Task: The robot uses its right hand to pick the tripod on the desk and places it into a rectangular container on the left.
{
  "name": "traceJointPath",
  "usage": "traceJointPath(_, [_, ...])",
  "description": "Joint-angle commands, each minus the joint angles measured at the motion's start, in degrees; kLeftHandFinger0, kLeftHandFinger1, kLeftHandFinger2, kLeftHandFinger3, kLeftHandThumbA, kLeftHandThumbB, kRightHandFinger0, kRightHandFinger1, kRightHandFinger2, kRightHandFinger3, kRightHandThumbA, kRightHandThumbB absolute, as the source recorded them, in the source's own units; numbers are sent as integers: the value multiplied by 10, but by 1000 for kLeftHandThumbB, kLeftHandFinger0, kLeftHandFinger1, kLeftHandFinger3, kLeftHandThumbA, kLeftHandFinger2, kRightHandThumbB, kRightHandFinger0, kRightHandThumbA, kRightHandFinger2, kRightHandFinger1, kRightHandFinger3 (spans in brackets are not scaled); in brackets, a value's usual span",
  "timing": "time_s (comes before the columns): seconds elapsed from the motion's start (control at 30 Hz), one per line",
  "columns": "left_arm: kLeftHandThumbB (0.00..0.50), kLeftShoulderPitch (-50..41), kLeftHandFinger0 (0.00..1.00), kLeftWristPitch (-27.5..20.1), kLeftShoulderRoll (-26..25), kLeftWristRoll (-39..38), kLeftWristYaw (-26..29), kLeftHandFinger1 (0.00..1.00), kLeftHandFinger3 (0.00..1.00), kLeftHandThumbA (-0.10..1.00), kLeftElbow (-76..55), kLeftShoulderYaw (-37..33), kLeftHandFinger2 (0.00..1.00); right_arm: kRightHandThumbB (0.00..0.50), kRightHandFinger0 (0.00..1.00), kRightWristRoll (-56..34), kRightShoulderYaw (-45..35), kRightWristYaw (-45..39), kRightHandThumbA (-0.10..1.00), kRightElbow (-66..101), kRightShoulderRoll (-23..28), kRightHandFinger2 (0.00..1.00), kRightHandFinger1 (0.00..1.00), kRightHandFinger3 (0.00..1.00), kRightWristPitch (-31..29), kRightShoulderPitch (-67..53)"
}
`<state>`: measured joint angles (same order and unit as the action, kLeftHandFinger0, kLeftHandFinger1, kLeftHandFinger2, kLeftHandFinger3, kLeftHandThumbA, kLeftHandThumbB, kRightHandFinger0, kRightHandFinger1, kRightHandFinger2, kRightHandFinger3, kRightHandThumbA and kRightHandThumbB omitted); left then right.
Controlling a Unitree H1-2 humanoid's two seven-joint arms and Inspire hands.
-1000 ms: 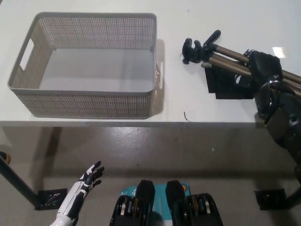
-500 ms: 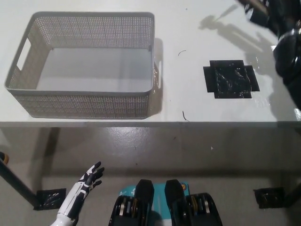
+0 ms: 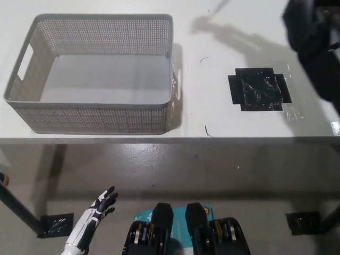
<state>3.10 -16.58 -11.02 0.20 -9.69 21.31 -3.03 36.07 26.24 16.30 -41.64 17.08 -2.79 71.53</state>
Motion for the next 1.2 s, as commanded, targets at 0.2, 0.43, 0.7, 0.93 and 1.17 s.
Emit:
traceJointPath(0.2, [500,-4,1000,-25,-4,16,3,1000,1000,1000,1,-3,1000,246,0,83,70,23,-100,-61,-91,682,151,563,-13,58])
traceJointPath(0.43, [500,-3,1000,-28,-5,22,2,1000,1000,1000,5,-5,1000,266,0,108,103,69,-100,-146,-131,771,209,604,-34,63])
traceJointPath(0.7, [500,-10,1000,-32,-8,28,-1,1000,1000,1000,3,-9,1000,322,0,136,141,128,-100,-220,-146,679,154,412,-62,59])
traceJointPath(0.93, [500,-11,1000,-34,-9,36,-3,1000,1000,1000,9,-16,1000,330,0,241,256,151,-100,-261,-154,413,0,217,-22,80])
traceJointPath(1.17, [500,-9,1000,-33,-7,28,-8,1000,1000,1000,13,-20,1000,310,0,261,313,174,-100,-255,-186,284,0,221,-46,98])
